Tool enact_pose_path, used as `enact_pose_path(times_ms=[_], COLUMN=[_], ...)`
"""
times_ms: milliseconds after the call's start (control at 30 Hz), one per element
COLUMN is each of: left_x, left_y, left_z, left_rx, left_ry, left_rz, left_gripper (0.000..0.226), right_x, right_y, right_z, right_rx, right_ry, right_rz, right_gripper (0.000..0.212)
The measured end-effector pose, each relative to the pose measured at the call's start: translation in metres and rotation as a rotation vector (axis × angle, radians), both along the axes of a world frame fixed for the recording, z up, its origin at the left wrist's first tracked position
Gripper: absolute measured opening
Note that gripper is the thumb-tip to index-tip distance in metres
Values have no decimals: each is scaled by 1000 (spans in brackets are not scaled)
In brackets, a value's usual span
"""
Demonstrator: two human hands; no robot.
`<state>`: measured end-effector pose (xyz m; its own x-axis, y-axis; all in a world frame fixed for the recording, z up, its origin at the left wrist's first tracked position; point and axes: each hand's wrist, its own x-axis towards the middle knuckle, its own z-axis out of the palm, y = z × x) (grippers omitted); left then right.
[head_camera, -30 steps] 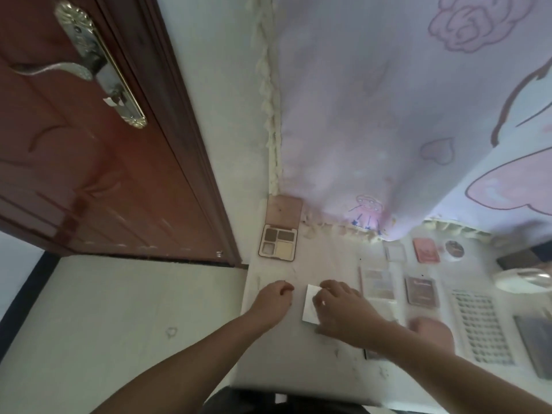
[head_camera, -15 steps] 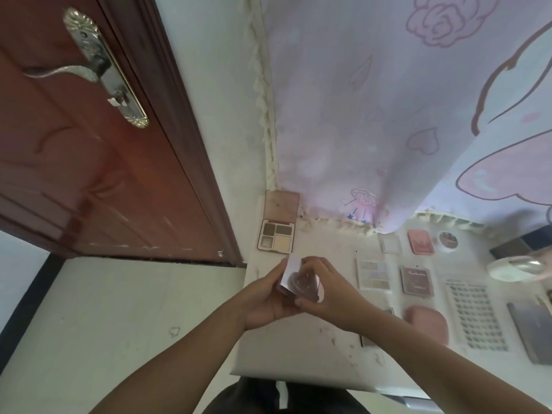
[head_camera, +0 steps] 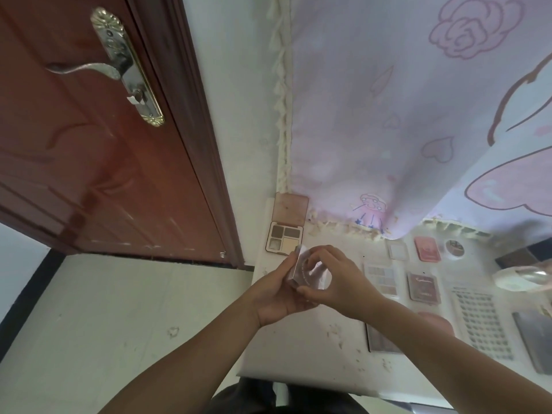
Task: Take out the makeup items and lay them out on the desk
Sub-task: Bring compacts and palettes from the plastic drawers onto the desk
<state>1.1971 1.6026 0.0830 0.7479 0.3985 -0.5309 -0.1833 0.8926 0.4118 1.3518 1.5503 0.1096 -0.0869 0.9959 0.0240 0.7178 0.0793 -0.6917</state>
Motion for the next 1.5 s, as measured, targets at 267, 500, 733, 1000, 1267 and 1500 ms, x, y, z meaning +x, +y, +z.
enact_pose_path(times_ms=[267, 500, 733, 1000, 1267, 1500], left_x=[17, 32, 38, 53, 70, 81], left_y=[13, 22, 24, 26, 28, 30], left_z=[-1, 3, -1, -18, -39, -41], left_rx=[73, 50, -67, -278, -336, -431], left_ry=[107, 120, 47, -60, 158, 283], left_rz=[8, -35, -97, -72, 143, 397], left_gripper=[43, 49, 45, 57, 50, 27], right_x=[2, 16, 48, 98, 118, 108], right_y=[12, 22, 29, 66, 108, 156], right_z=[-1, 8, 11, 8, -22, -44], right_rx=[-64, -30, -216, -476, -419, -315], right_ry=[-23, 68, 234, 400, -68, -237], right_rz=[-57, -109, -64, -206, -93, 74], right_gripper=[42, 38, 29, 28, 33, 21])
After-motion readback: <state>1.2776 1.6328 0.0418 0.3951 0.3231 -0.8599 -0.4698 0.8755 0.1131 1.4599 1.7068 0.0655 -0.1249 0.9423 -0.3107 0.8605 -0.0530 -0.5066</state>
